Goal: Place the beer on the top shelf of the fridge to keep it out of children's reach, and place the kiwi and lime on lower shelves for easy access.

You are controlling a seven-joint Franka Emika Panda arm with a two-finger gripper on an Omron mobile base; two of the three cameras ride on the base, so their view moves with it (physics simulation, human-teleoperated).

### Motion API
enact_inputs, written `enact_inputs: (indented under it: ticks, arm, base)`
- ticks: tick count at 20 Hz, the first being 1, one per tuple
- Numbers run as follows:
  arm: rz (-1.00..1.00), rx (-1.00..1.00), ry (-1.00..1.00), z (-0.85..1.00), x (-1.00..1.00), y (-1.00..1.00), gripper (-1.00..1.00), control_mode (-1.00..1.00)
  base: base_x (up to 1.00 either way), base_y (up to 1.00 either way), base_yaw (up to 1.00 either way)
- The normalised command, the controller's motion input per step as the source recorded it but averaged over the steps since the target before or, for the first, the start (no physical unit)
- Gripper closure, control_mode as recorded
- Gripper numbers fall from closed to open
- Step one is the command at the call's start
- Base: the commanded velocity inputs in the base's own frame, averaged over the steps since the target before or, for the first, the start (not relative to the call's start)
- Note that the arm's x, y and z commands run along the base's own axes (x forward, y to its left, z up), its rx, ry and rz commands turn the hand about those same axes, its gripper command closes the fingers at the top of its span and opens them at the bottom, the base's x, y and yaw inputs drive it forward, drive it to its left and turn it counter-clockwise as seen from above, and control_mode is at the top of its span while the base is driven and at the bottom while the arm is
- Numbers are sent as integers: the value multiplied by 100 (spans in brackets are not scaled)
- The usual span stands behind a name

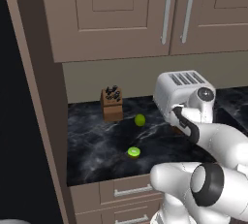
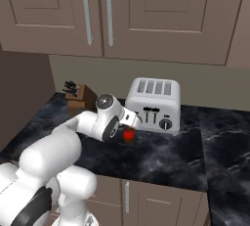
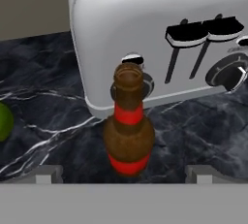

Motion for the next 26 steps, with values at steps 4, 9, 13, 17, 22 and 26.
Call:
enact_inputs:
  ticks: [4,9,13,17,22,26]
  arm:
    - [0,0,0,-13,26,-2,-100,-100]
    - [0,0,0,-13,23,-12,-100,-100]
    - [0,0,0,-15,19,-16,-100,-100]
    - [0,0,0,-16,19,-6,-100,-100]
    - [0,0,0,-17,19,0,-100,-100]
    - [0,0,0,-17,20,0,100,-100]
  base:
    - [0,0,0]
    - [0,0,0]
    - [0,0,0]
    - [0,0,0]
    - [0,0,0]
    - [0,0,0]
